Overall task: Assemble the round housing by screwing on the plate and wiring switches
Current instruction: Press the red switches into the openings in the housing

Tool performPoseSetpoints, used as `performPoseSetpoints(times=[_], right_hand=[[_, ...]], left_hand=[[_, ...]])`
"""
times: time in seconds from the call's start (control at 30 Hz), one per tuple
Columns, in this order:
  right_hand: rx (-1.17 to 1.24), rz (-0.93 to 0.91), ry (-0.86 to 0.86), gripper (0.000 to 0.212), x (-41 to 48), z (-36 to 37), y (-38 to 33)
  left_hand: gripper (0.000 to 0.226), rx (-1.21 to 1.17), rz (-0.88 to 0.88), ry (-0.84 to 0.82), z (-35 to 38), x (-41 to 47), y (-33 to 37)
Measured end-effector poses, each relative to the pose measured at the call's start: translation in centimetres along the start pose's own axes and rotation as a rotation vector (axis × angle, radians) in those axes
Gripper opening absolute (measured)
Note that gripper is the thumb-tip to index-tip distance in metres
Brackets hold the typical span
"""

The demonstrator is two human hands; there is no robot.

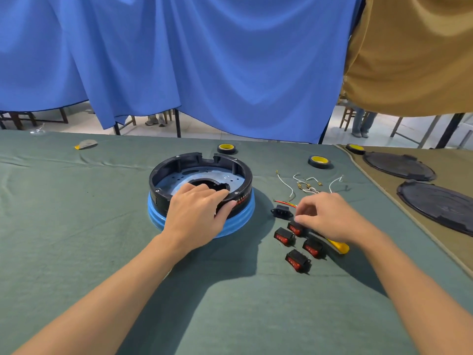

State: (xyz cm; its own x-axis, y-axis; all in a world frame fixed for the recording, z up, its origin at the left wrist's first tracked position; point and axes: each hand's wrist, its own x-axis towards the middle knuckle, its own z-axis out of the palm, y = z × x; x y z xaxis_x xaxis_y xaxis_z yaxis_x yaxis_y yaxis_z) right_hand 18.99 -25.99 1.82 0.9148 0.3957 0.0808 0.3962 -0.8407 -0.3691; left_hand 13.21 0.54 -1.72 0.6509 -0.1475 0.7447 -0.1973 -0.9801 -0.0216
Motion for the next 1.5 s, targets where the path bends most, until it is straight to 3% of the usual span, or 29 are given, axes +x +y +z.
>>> performPoseSetpoints(times=[0.27,0.47,0.57,0.63,0.7,0.8,0.9,1.0,1.1,1.5], right_hand=[[-0.076,-0.103,0.067,0.017,0.0,1.8,1.0],[-0.083,-0.082,0.11,0.011,-0.6,2.3,0.7],[-0.084,-0.04,0.215,0.017,-1.0,1.9,0.3],[0.086,-0.041,0.312,0.019,-1.2,1.5,0.1],[0.415,-0.053,0.355,0.02,-1.5,1.3,-0.7],[0.87,-0.056,0.33,0.022,-2.0,1.5,-2.4],[1.151,-0.041,0.307,0.019,-2.5,1.8,-3.9],[1.356,-0.036,0.152,0.026,-3.1,2.2,-5.3],[1.435,-0.05,0.042,0.025,-3.5,3.0,-6.2],[1.454,-0.048,-0.056,0.034,-3.3,3.3,-6.2]], left_hand=[[0.025,0.178,0.072,0.289,1.2,-0.9,0.8],[0.024,0.141,0.056,0.261,1.2,-1.3,0.7],[0.022,0.088,0.025,0.252,1.0,-1.4,1.0],[0.022,0.044,0.01,0.252,0.8,-1.4,1.0],[0.022,0.003,0.007,0.257,0.5,-1.5,1.2],[0.02,-0.058,0.047,0.309,-0.2,-1.3,2.0],[0.026,-0.141,0.116,0.336,-0.9,-1.3,3.4],[0.041,-0.166,0.173,0.32,-1.1,-1.3,4.8],[0.044,-0.209,0.157,0.317,-1.0,-1.3,5.4],[0.037,-0.297,0.133,0.286,-1.0,-1.5,4.5]])
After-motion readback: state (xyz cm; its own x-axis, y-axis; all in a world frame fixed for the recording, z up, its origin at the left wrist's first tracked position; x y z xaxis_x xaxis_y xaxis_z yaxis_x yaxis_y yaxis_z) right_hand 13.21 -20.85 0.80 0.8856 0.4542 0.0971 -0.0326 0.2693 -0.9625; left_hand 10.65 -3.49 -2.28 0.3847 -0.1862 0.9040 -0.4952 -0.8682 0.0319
